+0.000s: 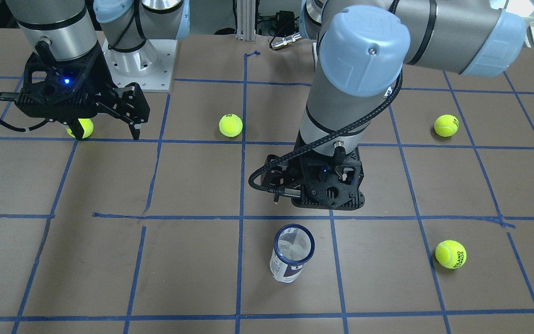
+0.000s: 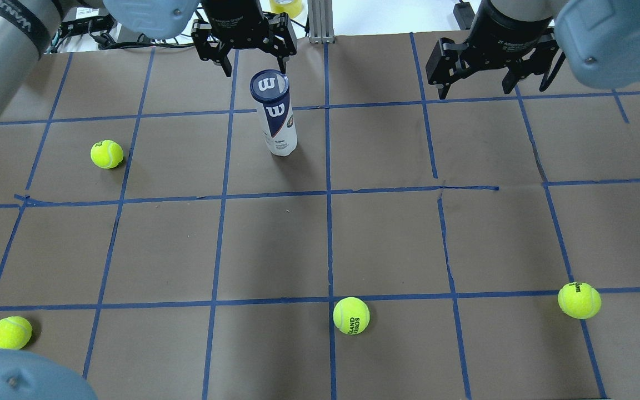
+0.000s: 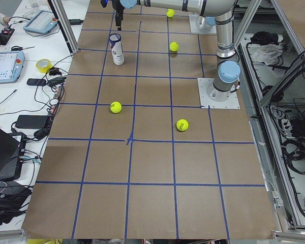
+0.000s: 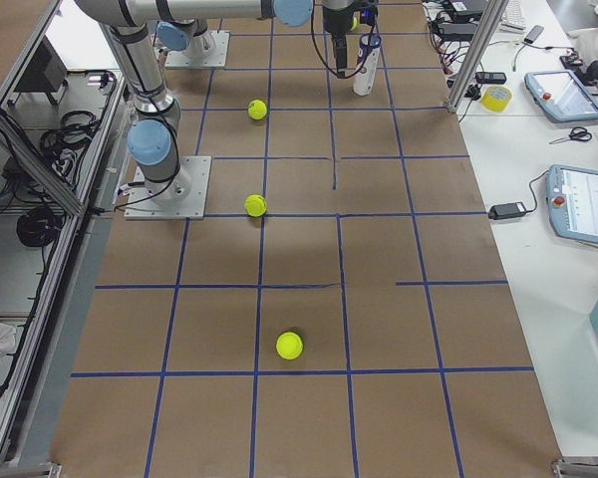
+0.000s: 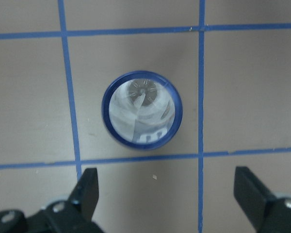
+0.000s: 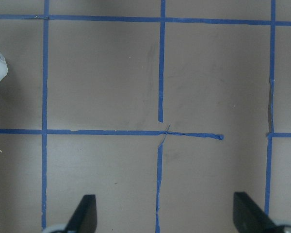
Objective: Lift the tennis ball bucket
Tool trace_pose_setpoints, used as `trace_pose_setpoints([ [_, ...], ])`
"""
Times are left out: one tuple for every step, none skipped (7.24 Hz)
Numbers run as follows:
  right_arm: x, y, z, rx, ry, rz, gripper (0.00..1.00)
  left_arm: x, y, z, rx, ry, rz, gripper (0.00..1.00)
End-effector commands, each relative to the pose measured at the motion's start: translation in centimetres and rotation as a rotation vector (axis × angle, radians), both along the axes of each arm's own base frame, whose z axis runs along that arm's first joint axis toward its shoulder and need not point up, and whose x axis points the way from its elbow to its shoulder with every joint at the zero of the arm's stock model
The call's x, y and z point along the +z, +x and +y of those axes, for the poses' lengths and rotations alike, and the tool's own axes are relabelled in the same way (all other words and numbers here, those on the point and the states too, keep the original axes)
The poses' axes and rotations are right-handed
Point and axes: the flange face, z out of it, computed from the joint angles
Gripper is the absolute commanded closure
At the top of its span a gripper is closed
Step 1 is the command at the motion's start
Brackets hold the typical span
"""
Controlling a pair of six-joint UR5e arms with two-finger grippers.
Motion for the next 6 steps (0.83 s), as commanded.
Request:
trace_pose_setpoints([
  [0.1,-0.1,0.0,-0.002,-0.001,0.000,0.00,3.3,5.2,2.0,0.063,0.028,-0.053,0.00],
  [0.1,-0.1,0.0,-0.001,-0.001,0.000,0.00,4.7,7.8,3.0,0.071,0.040,-0.057,0.00],
  [0.1,-0.1,0.0,-0.003,-0.001,0.000,0.00,6.1,10.4,4.8,0.063,0.064,-0.072,0.00],
  [0.0,0.1,0.0,0.002,0.000,0.000,0.00,6.5,12.7,6.0,0.100,0.086,-0.072,0.00],
  [0.1,0.1,0.1,0.002,-0.001,0.000,0.00,5.9,14.3,6.9,0.133,0.092,-0.053,0.00],
  [0.1,0.1,0.1,0.002,-0.001,0.000,0.00,5.1,14.7,8.3,0.132,0.106,-0.049,0.00],
])
